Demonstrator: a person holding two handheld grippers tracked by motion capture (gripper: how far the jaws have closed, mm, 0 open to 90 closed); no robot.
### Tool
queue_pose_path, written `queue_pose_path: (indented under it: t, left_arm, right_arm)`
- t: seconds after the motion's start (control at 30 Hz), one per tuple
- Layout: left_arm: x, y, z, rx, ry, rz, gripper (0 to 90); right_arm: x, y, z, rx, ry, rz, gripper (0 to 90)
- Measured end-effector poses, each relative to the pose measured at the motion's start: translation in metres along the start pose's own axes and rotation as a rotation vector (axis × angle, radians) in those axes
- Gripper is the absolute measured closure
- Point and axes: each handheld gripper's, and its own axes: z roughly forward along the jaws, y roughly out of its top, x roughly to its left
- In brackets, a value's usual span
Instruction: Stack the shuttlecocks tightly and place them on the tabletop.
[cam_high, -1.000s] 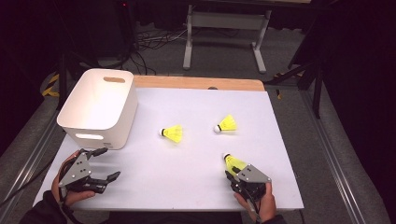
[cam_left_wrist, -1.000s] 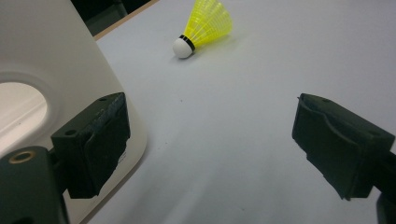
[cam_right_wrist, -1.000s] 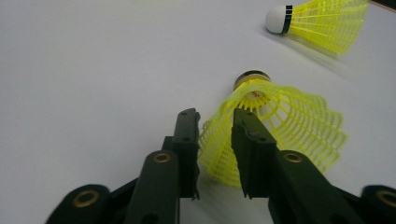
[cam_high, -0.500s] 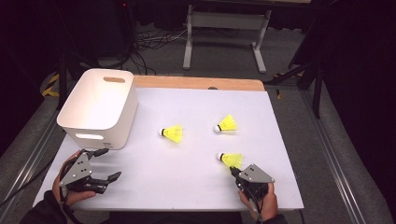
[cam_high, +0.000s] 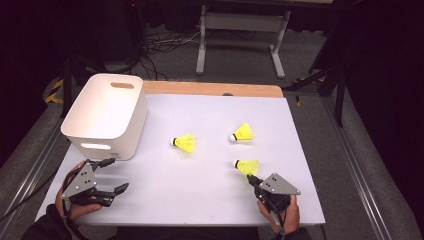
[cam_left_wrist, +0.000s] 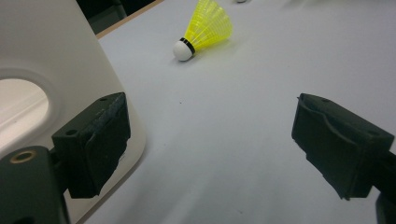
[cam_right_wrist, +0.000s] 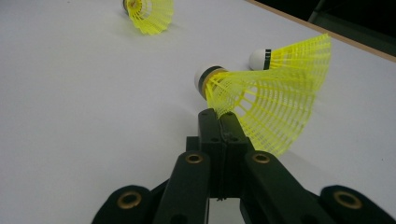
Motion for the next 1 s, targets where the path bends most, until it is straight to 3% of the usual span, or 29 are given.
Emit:
queue_pose_path:
  t: [0.6,1.0]
  left_arm:
    - [0.002,0.000,0.001,-0.002,-0.004,-0.012,12.3]
    - [0.001,0.000,0.001,-0.002,-0.007,-0.010,12.3]
  right_arm:
    - [-0.002,0.026,0.002,-0.060,0.047,-0.057,90.0]
    - [-0.007,0.048,0.017,-0.082,0.079,-0.089,90.0]
